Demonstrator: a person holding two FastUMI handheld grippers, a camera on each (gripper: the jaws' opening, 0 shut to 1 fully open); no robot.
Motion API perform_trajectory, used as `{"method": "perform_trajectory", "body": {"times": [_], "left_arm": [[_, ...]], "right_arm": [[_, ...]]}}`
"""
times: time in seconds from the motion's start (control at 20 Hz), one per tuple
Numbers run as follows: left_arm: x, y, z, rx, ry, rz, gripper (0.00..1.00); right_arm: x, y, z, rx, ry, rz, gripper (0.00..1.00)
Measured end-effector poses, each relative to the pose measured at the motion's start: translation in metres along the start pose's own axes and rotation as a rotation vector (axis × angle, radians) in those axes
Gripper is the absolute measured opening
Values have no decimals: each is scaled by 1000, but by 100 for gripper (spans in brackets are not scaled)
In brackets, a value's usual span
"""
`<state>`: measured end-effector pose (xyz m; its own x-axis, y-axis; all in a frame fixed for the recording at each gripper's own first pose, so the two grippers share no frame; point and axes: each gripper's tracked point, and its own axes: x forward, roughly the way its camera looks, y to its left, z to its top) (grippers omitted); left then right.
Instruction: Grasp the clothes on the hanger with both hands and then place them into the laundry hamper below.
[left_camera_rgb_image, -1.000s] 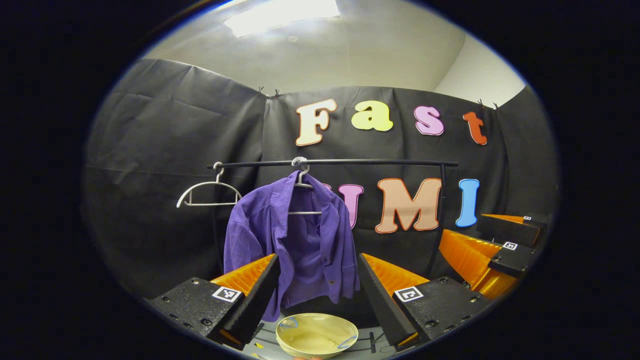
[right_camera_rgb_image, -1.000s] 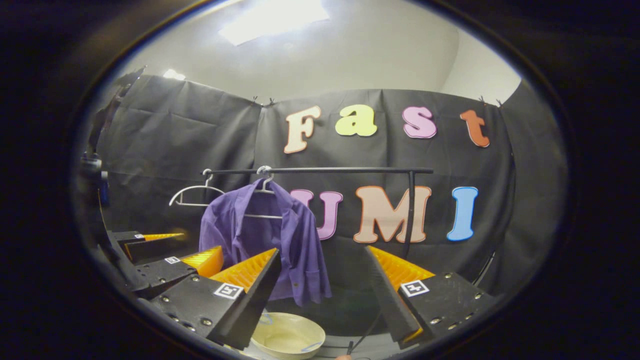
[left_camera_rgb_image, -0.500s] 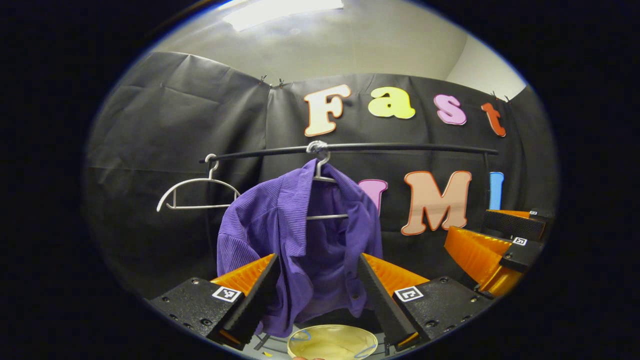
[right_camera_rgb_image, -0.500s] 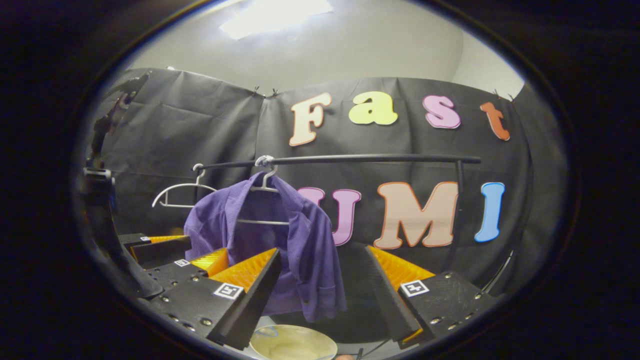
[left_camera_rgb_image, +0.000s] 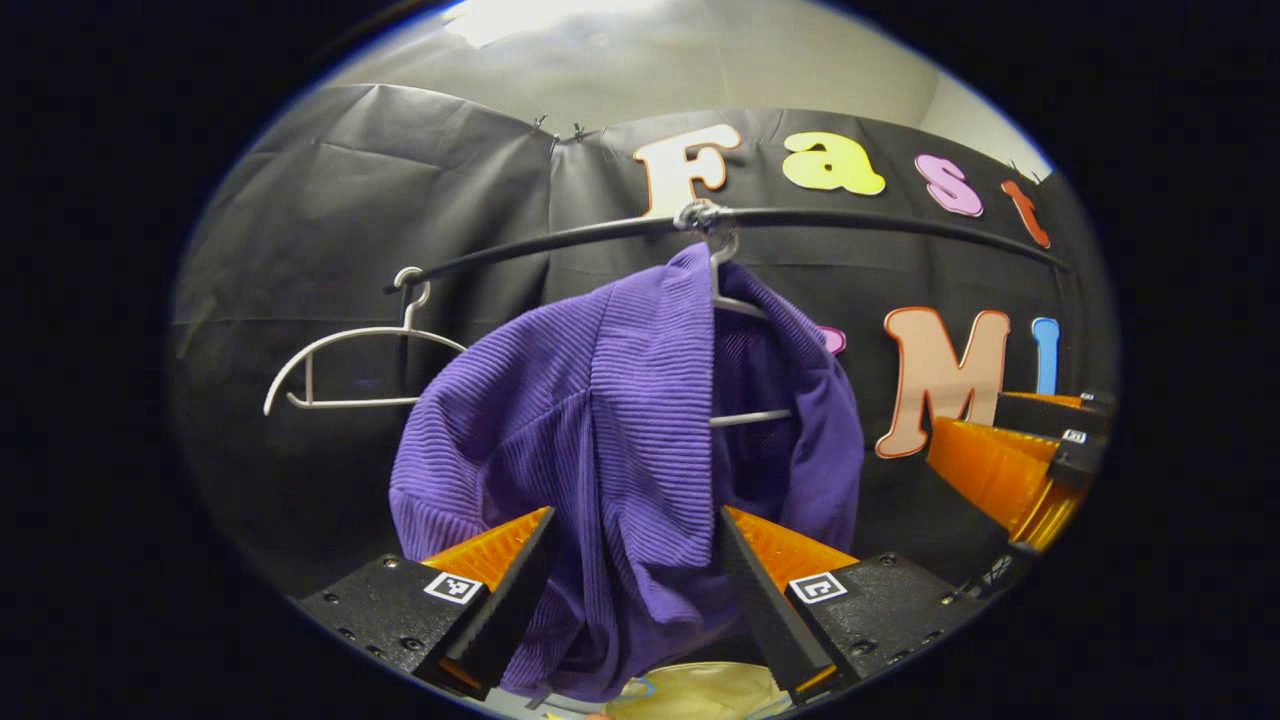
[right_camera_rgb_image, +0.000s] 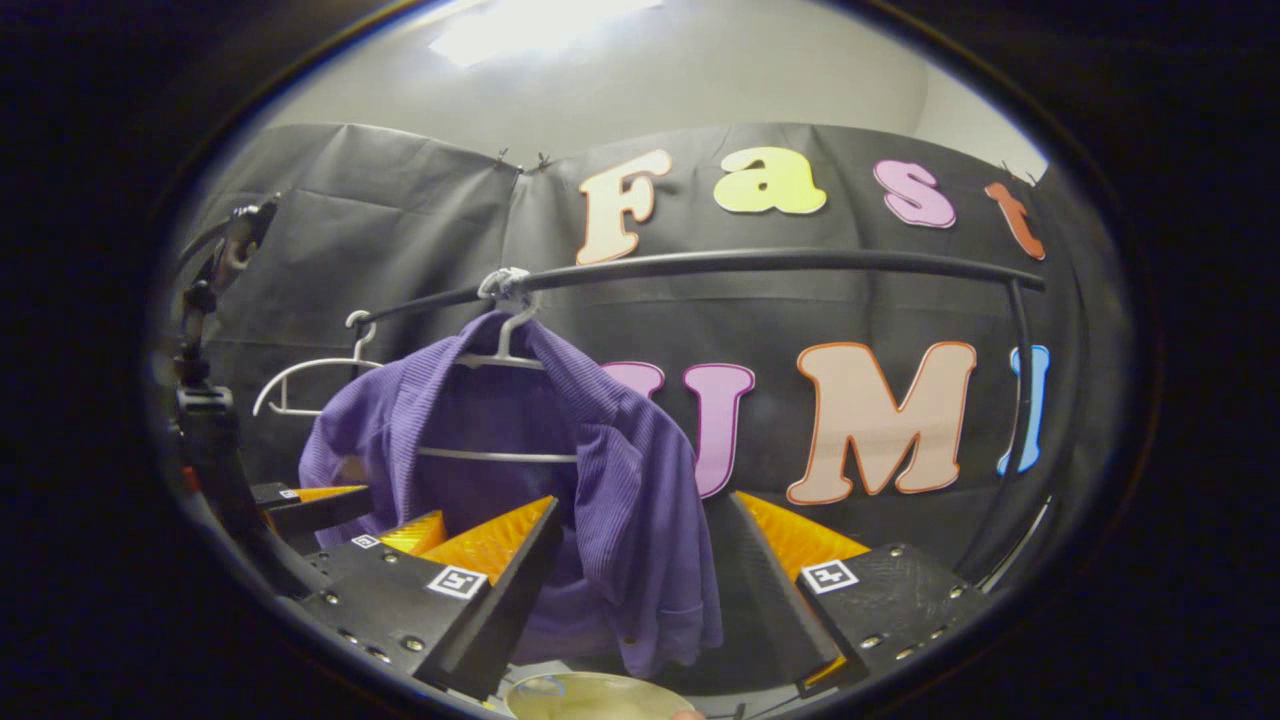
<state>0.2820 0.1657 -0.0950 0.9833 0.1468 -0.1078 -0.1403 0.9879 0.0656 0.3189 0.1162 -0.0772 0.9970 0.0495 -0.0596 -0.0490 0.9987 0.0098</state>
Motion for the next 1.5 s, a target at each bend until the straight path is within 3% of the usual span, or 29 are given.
{"method": "perform_trajectory", "body": {"times": [0.15, 0.25, 0.35, 0.6, 0.7, 0.8, 1.05, 1.3, 1.35, 1.5], "left_arm": [[20, 3, -7, 14, 15, 3, 95], [27, 6, -11, 12, 27, -4, 87], [33, 7, -11, 7, 26, -17, 73], [41, 21, -9, 39, 23, -17, 17], [41, 22, -8, 61, 30, -33, 8], [36, 19, -6, 75, 49, -63, 3], [18, 15, 13, 99, 57, -155, 5], [1, 26, 48, 108, 12, -173, 5], [-1, 29, 56, 112, 5, -172, 5], [-5, 41, 71, 115, 1, -163, 5]], "right_arm": [[22, 5, -9, -1, 21, 12, 96], [33, 10, -13, 5, 27, 26, 98], [48, 14, -19, 2, 39, 35, 98], [73, 29, -29, 27, 51, 52, 98], [83, 34, -33, 28, 55, 48, 98], [92, 39, -36, 31, 60, 39, 98], [109, 37, -48, 9, 81, -15, 98], [116, 34, -61, -49, 110, -53, 98], [118, 33, -64, -52, 116, -59, 95], [117, 31, -71, -44, 144, -75, 63]]}}
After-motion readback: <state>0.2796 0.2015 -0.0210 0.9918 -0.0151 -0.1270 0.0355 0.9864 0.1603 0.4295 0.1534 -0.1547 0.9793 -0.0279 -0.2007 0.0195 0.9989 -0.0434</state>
